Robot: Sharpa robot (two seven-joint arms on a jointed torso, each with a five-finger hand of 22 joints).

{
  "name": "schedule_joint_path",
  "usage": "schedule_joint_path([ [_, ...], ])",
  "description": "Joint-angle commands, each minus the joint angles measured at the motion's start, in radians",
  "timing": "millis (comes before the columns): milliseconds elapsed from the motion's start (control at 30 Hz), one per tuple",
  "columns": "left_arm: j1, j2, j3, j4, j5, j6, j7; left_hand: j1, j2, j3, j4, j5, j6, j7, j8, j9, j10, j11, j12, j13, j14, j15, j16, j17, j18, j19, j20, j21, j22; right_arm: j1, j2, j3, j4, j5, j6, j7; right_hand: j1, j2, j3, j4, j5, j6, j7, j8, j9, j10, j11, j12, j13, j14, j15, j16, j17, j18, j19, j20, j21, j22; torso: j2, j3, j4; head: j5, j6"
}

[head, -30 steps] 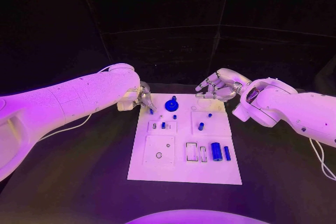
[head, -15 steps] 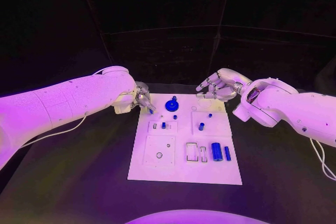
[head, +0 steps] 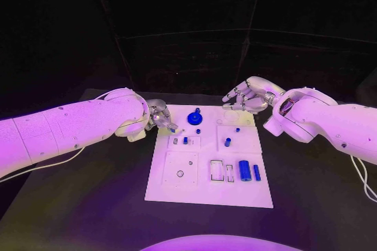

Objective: Assemble the parts on the task board

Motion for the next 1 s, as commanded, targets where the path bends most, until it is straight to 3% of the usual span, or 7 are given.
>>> schedule_joint_path([
  [33,-0.007,-0.01,0.0,0.022,-0.018,-0.074,0.033,0.004,-0.008,0.11,-0.106,0.004,0.004,-0.005,0.004,0.001,0.008,0.001,0.003,0.001,0.104,-0.009,0.003,0.263,-0.007,0.008,0.002,0.006,0.001,0.002,0.001,0.001,-0.001,-0.001,0.006,0.008,0.001,0.009,-0.005,0.001,0.005,-0.004,0.002,0.005,0.0,-0.006,-0.002,-0.003,-0.001,0.018,-0.003,-0.006,-0.001,0.012,-0.008,-0.002,-0.006,-0.001,0.0,-0.0005,0.002,-0.001,-0.001],
  [200,-0.021,-0.021,0.0,0.045,-0.023,-0.081,0.033,0.001,-0.012,0.12,-0.108,0.004,0.005,-0.006,0.005,0.002,0.011,0.001,0.004,0.002,0.104,-0.01,0.003,0.263,-0.007,0.008,0.001,0.007,0.001,0.002,0.003,0.001,-0.003,-0.001,0.007,0.009,0.001,0.009,-0.005,0.001,0.005,-0.004,0.002,0.005,0.0,-0.006,-0.002,-0.003,-0.001,0.018,-0.003,-0.006,-0.001,0.012,-0.008,-0.002,-0.006,-0.001,0.0,0.0002,-0.0007,0.0,-0.001],
  [433,-0.034,-0.026,0.0,0.059,-0.024,-0.06,0.024,0.0,-0.012,0.123,-0.108,0.004,0.005,-0.006,0.005,0.002,0.012,0.001,0.004,0.003,0.104,-0.01,0.003,0.263,-0.007,0.008,0.001,0.007,0.002,0.002,0.005,0.0,-0.005,-0.001,0.008,0.01,0.001,0.009,-0.005,0.001,0.005,-0.004,0.002,0.005,0.0,-0.006,-0.002,-0.003,-0.001,0.018,-0.003,-0.006,-0.001,0.012,-0.008,-0.002,-0.006,-0.001,0.001,0.0001,0.0014,-0.002,-0.006],
  [1000,-0.043,-0.024,-0.001,0.065,-0.024,0.006,-0.001,-0.002,-0.014,0.127,-0.109,0.004,0.005,-0.006,0.006,0.002,0.011,0.001,0.003,0.001,0.104,-0.01,0.003,0.263,-0.007,0.008,0.001,0.005,0.0,0.002,0.007,0.0,-0.006,-0.001,0.01,0.011,0.0,0.01,-0.006,0.002,0.005,-0.003,0.002,0.005,0.0,-0.006,-0.002,-0.002,-0.001,0.018,-0.003,-0.005,0.0,0.012,-0.008,-0.002,-0.007,-0.002,0.001,0.0004,0.0007,-0.002,-0.009],
])
